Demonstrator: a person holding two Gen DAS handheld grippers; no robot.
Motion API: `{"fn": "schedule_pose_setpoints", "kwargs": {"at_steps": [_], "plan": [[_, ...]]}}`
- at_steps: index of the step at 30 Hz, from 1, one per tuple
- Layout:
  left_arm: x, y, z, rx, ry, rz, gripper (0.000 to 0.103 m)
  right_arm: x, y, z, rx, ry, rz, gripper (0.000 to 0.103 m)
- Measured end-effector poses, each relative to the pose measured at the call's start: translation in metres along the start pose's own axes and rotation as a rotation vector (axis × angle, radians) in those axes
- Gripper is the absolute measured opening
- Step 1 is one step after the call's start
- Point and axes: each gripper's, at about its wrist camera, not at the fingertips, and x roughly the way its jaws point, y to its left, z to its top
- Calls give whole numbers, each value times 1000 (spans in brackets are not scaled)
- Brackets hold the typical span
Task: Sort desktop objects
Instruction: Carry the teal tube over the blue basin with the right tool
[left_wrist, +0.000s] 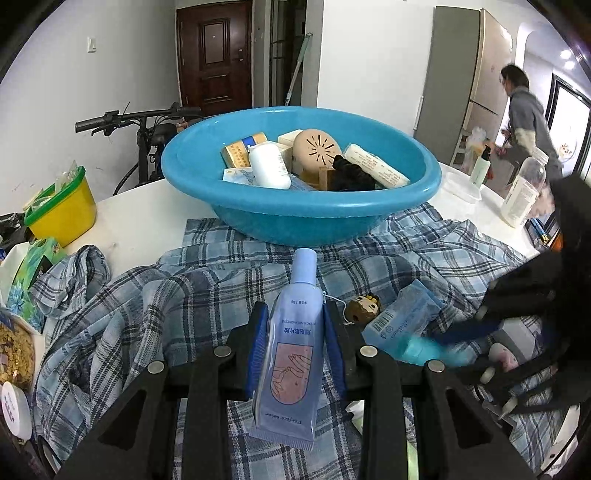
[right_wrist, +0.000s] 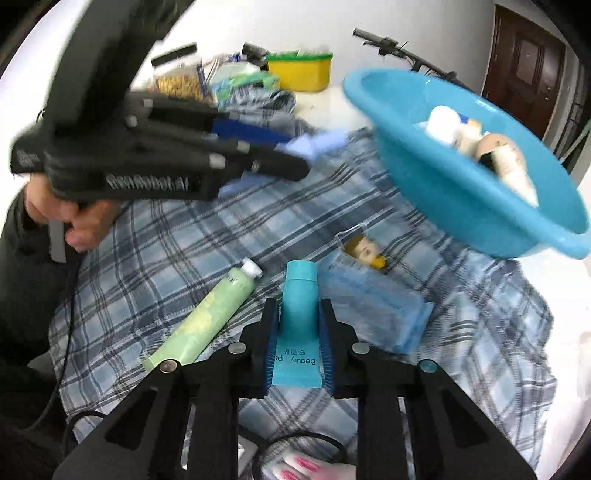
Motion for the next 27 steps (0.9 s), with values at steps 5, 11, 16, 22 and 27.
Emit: {"fn": "schedule_pose_setpoints", "kwargs": {"at_steps": [5,11,16,22,27], "plan": [[-1,1,0,-2,-3,-2,33,-22,-4,8,0,-48,-11,20],[-1,0,1,-1,-6,0,33,-51,-18,33,14,-133,-33,20],[-1,1,0,-2,-8,7,33,-71,-37,69,22,-204,-74,20],[1,0,0,-2,-4,14,33,-80,-74,107,85,-271,-161,20],[3,0,0,-3,3,24,33,-60,-94,126,117,-258,-219,20]]}}
